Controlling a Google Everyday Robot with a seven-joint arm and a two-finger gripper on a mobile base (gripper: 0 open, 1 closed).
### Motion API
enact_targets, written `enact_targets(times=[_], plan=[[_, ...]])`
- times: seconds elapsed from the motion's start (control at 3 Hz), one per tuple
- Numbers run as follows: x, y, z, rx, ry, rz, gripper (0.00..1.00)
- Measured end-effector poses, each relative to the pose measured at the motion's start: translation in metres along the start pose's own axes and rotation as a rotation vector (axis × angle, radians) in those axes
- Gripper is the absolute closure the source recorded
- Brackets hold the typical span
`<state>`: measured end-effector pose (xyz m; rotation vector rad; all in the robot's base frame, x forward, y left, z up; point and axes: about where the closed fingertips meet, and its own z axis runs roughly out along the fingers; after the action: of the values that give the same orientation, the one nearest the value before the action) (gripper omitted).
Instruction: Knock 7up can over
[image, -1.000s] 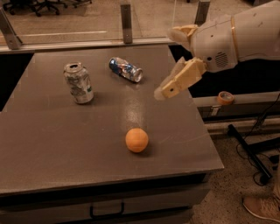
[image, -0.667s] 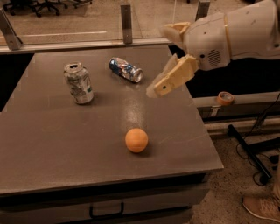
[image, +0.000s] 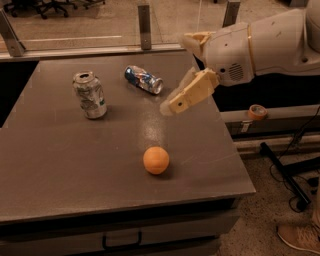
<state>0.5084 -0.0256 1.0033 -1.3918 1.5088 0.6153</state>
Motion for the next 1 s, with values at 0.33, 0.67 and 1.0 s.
enact_targets(times=[0.33,0.67,1.0], plan=[[0.008,0.001,0.036,-0.032,-0.04,0.014,0.0],[0.019,-0.003,0.063,-0.043,-0.069,0.029,0.0],[0.023,-0.007,0.088,-0.074,-0.086,0.029,0.0]])
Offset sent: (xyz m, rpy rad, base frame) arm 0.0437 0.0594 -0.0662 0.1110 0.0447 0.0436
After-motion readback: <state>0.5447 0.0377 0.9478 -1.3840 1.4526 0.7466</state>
